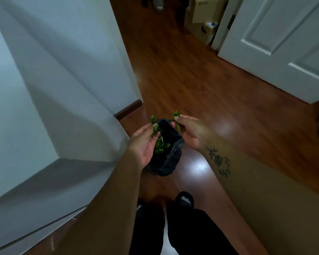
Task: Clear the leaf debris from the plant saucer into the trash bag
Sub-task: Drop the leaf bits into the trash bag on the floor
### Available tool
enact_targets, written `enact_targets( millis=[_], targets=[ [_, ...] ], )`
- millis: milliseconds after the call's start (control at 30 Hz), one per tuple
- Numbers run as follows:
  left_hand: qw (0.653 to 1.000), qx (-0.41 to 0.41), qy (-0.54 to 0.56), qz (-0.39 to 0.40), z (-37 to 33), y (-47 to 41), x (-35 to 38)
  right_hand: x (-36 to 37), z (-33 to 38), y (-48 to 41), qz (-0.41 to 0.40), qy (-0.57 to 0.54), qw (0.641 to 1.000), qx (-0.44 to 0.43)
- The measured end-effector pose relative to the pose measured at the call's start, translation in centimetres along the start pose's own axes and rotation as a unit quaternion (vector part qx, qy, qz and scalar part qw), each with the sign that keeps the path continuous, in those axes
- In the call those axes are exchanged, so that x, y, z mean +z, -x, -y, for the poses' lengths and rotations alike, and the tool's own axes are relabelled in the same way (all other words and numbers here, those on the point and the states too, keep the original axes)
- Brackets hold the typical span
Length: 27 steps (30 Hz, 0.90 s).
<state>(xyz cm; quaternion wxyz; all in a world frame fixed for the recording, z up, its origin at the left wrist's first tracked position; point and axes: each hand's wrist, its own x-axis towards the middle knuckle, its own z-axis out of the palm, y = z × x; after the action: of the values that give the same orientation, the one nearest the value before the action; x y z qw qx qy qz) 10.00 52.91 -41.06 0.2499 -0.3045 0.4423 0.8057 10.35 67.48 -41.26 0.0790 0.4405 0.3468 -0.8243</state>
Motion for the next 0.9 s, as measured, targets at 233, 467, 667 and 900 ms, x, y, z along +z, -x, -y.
enact_targets(
  millis=[233, 467, 667, 900],
  targets=[
    [0.989, -0.042, -0.128, -0.068, 5.5, -8.6, -5.8, -3.2, -5.8, -7.8, 0.014, 0.112, 0.989, 0.093],
    [0.949, -0.052, -0.299, -0.08, 7.9, -12.3, -8.3, -6.0, -8.0, -11.3, -0.018, 0.135, 0.984, 0.114],
    [0.946, 0.011, -0.309, -0.1, 5.6, -9.5, -7.2, -4.9, -5.5, -7.7, -0.046, 0.102, 0.993, 0.044],
    [0.955, 0.047, -0.29, -0.052, -1.3, -0.4, -0.9, 0.5, 1.3, 2.5, -0.026, 0.093, 0.995, -0.032]
  ],
)
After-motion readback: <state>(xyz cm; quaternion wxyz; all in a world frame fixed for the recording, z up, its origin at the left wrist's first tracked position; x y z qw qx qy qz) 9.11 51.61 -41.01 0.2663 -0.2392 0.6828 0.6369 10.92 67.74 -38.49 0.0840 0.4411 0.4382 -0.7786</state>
